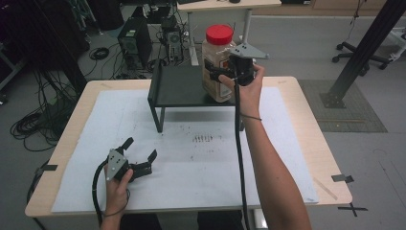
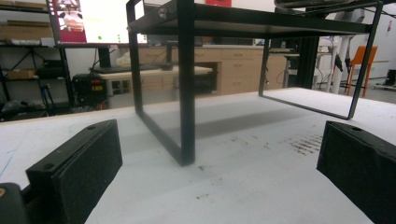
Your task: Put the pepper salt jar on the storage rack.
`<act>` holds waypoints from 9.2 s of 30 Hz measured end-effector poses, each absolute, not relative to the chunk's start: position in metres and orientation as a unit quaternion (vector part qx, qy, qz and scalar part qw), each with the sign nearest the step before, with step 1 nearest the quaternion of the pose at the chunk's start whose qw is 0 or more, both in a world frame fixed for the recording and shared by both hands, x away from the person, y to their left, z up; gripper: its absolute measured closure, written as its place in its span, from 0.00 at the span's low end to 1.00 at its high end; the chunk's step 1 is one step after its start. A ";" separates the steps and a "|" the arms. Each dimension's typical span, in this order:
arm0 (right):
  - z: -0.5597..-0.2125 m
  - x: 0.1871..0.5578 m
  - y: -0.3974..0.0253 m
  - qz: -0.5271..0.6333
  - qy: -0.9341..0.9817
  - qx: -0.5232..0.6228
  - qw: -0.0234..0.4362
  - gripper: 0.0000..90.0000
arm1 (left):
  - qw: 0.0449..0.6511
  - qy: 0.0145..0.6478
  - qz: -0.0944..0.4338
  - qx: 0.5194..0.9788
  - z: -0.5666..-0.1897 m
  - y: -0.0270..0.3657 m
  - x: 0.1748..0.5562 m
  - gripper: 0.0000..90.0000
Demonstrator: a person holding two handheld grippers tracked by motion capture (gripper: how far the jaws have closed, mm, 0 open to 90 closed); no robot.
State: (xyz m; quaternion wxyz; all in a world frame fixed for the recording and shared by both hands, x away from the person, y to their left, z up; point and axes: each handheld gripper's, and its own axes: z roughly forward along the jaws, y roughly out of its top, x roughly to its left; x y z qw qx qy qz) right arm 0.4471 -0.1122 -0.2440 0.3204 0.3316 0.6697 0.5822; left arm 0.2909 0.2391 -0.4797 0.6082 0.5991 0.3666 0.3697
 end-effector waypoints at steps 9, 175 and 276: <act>-0.248 0.458 -0.112 0.584 0.667 0.339 0.315 0.28 | 0.609 0.367 0.369 0.599 -0.480 0.239 0.291 0.00; -0.256 0.441 -0.128 0.596 0.652 0.345 0.317 0.01 | 0.606 0.365 0.373 0.600 -0.480 0.238 0.290 0.00; -0.411 0.321 -0.227 0.618 0.601 0.391 0.324 0.00 | 0.604 0.365 0.375 0.601 -0.480 0.238 0.290 0.00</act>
